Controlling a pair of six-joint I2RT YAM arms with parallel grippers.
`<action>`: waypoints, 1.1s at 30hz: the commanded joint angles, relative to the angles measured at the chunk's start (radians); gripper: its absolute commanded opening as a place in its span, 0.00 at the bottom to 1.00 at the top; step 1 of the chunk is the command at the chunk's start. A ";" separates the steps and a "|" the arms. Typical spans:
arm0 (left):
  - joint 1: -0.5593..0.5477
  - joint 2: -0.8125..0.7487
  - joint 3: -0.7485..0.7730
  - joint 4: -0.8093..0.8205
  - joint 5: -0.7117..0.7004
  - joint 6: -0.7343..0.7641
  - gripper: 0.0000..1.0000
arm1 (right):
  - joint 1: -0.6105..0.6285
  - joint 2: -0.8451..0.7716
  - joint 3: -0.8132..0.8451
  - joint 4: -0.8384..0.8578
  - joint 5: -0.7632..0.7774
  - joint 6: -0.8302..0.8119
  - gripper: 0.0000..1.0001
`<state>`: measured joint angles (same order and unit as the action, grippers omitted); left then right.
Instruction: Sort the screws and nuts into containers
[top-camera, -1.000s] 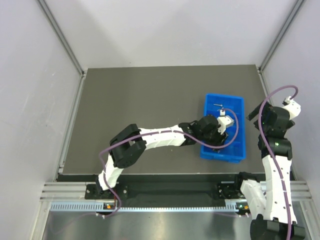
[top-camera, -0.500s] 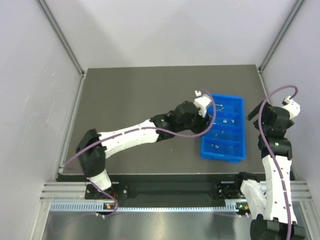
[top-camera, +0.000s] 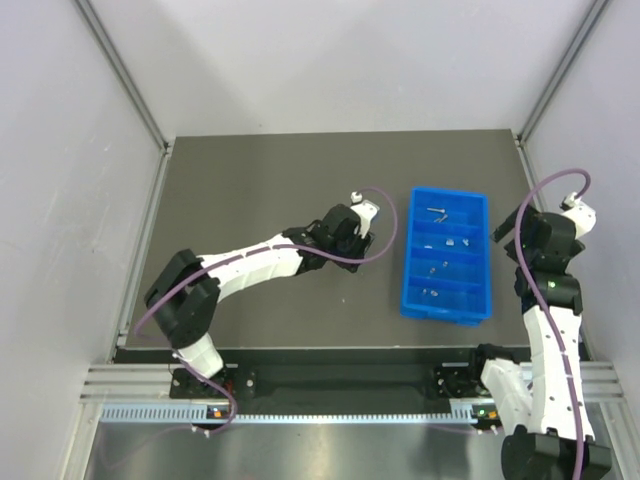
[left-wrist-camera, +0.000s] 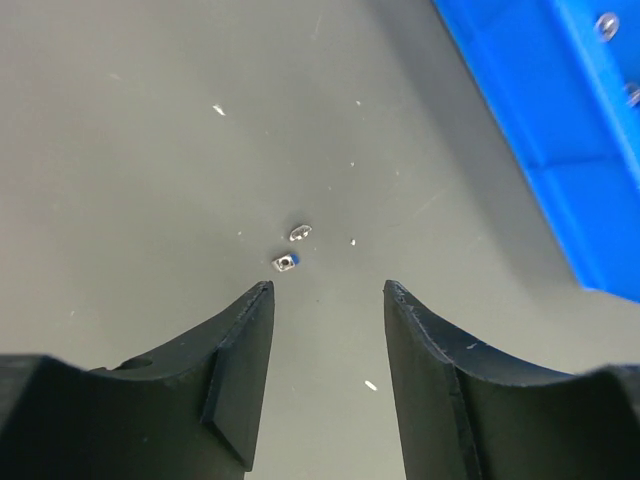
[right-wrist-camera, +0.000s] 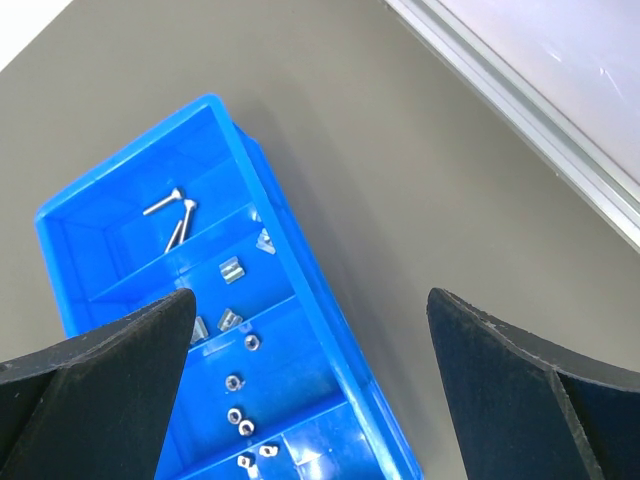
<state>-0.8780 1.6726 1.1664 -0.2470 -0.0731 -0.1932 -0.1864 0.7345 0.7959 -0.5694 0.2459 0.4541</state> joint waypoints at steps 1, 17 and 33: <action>0.013 0.030 -0.004 0.075 0.041 0.076 0.52 | -0.002 0.009 0.003 0.029 0.015 0.000 1.00; 0.076 0.202 0.062 0.043 0.216 0.310 0.45 | -0.002 0.051 0.019 0.031 0.035 -0.005 1.00; 0.094 0.269 0.098 0.060 0.199 0.319 0.51 | -0.002 0.078 0.032 0.031 0.033 -0.002 1.00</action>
<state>-0.7986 1.9289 1.2259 -0.2169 0.1162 0.1081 -0.1864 0.8104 0.7967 -0.5678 0.2684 0.4538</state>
